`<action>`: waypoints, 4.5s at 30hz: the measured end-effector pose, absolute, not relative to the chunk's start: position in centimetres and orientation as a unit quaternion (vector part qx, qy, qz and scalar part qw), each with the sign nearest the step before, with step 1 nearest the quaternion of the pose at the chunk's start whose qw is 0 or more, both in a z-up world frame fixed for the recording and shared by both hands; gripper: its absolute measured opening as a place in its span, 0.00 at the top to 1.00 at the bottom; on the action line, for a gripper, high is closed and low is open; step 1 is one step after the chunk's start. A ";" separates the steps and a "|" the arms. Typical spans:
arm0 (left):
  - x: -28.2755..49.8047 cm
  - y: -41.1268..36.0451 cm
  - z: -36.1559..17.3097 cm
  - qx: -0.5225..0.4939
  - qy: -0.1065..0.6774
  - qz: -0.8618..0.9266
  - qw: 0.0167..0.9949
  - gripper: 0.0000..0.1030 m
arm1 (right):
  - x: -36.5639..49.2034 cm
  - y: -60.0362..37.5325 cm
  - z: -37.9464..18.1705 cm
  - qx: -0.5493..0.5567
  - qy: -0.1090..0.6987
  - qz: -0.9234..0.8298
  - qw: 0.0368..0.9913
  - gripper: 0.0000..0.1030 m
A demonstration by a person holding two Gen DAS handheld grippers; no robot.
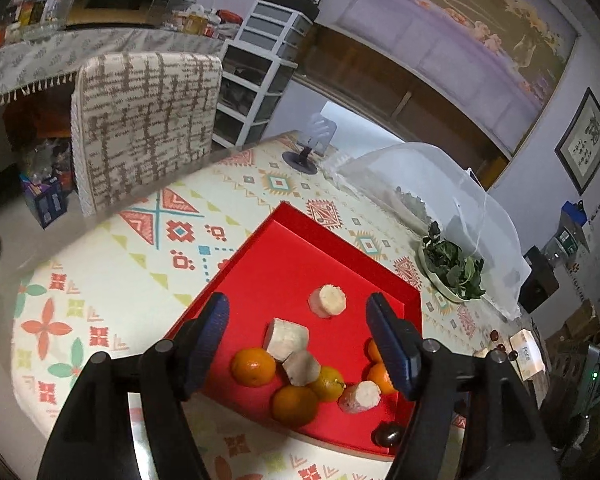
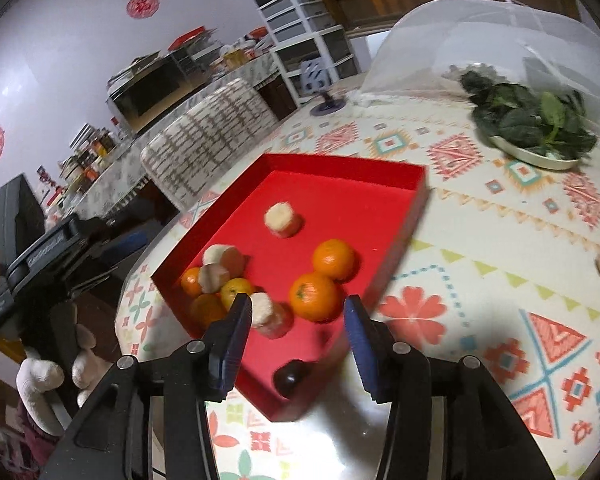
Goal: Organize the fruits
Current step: 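Move both tools back to the table toward the red dates, then grasp a red date with the right tool while the left tool grasps another red date, then carry both red dates over the red tray and open both tools to drop them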
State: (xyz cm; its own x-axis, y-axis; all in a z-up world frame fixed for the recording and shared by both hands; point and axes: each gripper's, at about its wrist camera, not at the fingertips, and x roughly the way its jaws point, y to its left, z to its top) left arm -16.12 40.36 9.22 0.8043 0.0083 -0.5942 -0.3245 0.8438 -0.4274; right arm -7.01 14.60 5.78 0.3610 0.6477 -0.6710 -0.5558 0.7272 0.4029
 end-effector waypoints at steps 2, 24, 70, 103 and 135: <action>-16.6 40.2 9.6 -0.259 0.296 0.094 0.915 0.30 | -7.1 13.6 5.9 0.053 0.429 0.357 0.828 0.49; -14.1 22.9 10.0 -0.134 0.348 -0.042 0.927 0.25 | -6.1 -2.8 3.8 0.085 0.433 0.229 0.868 0.45; -5.8 10.4 4.2 -0.067 0.436 -0.138 0.887 0.25 | 11.0 -17.2 2.9 0.078 0.445 0.036 0.891 0.66; 16.1 -9.2 1.2 0.016 0.511 -0.158 0.845 0.81 | 1.5 -23.2 2.2 0.210 0.399 0.130 0.883 0.66; -10.9 28.2 8.0 -0.206 0.379 0.010 0.902 0.81 | -2.3 -14.5 7.4 0.144 0.384 0.154 0.899 0.66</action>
State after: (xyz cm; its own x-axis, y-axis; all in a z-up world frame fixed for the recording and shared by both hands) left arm -10.90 28.22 7.96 0.7126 -0.1390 -0.6876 -0.1738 0.9146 -0.3650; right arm -2.30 -14.54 7.35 0.6573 0.3882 -0.6460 -0.1669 0.9108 0.3775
